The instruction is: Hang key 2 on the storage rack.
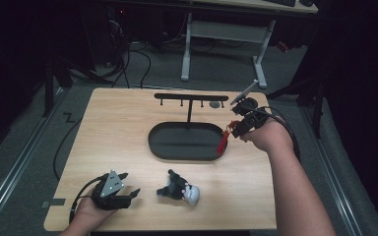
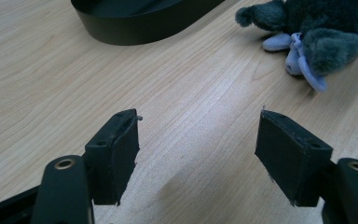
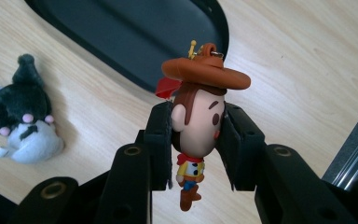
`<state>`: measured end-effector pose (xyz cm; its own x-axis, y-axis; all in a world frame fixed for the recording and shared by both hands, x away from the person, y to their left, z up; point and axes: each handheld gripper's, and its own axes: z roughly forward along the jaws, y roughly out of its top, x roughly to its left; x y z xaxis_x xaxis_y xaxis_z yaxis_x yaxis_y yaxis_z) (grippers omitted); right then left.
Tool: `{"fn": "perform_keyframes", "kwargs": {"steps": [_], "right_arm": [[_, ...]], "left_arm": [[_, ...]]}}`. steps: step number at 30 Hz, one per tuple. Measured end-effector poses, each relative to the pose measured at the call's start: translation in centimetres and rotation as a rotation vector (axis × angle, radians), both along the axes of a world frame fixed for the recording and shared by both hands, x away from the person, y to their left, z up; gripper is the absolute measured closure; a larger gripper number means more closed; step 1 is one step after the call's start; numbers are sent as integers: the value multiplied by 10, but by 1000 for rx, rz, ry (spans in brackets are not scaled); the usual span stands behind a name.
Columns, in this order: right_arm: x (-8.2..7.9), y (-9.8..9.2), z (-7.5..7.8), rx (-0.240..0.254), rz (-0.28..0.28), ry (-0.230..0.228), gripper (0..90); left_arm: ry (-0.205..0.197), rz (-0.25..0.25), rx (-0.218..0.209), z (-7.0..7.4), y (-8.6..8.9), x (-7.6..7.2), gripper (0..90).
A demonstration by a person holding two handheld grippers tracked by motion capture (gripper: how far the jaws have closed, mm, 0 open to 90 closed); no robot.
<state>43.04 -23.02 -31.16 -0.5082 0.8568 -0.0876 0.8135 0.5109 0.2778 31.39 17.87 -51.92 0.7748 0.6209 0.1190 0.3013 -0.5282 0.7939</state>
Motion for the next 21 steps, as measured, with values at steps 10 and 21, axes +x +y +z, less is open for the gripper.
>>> {"fn": "perform_keyframes", "kwargs": {"steps": [10,21], "right_arm": [[18,5,12,2,-13,-36,664],[40,8,17,20,-39,-66,664]], "left_arm": [[2,-5,2,0,0,0,302],[9,-3,7,-1,1,0,302]]}}
